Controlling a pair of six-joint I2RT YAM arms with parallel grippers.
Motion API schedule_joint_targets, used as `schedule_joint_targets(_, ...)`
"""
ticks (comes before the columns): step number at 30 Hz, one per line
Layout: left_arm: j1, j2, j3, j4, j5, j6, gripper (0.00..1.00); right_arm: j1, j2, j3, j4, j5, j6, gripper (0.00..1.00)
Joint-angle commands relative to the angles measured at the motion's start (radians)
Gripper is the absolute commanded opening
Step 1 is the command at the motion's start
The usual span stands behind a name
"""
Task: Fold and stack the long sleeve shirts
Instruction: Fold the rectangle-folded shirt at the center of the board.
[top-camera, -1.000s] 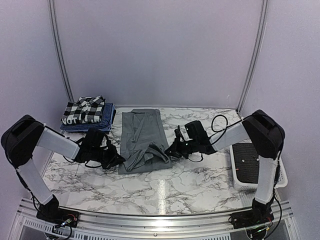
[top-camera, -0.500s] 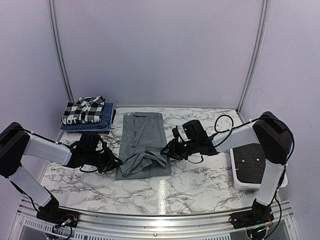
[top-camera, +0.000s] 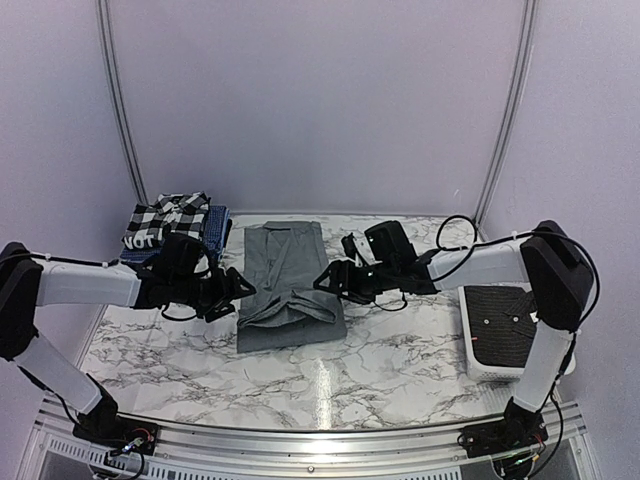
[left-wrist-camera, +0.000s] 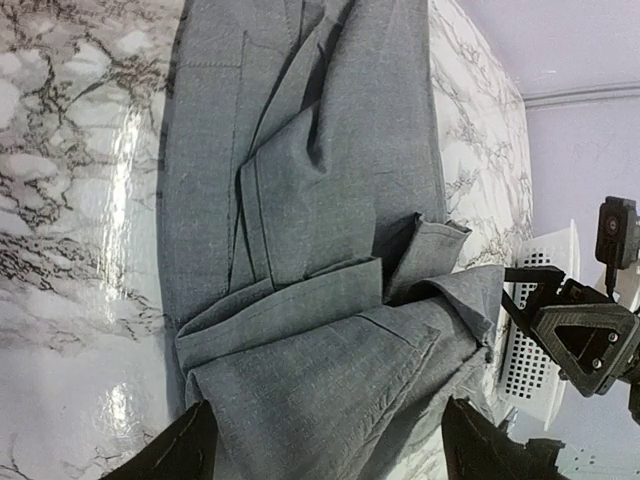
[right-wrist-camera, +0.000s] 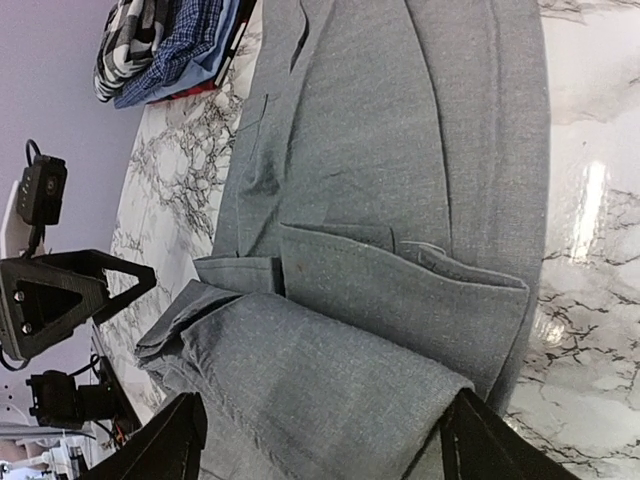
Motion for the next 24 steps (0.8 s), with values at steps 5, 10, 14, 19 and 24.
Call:
schedule_joint_targets(5, 0.004, -0.004, 0.055, -0.101, 0.023, 0.122, 0.8, -0.058, 0.024, 0.014, 0.07, -0.118, 0.018, 0.79)
schedule_joint_targets(10, -0.003, -0.039, 0.052, -0.114, 0.036, 0.184, 0.78, -0.076, 0.073, 0.04, 0.028, -0.139, -0.017, 0.8)
schedule_joint_targets(14, -0.05, -0.093, 0.004, -0.169, 0.004, 0.242, 0.73, -0.076, 0.075, 0.02, 0.035, -0.14, -0.029, 0.81)
schedule_joint_targets(19, -0.164, -0.172, -0.075, -0.17, -0.041, 0.248, 0.62, -0.077, 0.07, 0.004, 0.044, -0.129, -0.032, 0.83)
schedule_joint_targets(24, -0.275, -0.166, -0.087, -0.156, -0.099, 0.233, 0.47, -0.074, 0.088, 0.016, 0.044, -0.129, -0.029, 0.83)
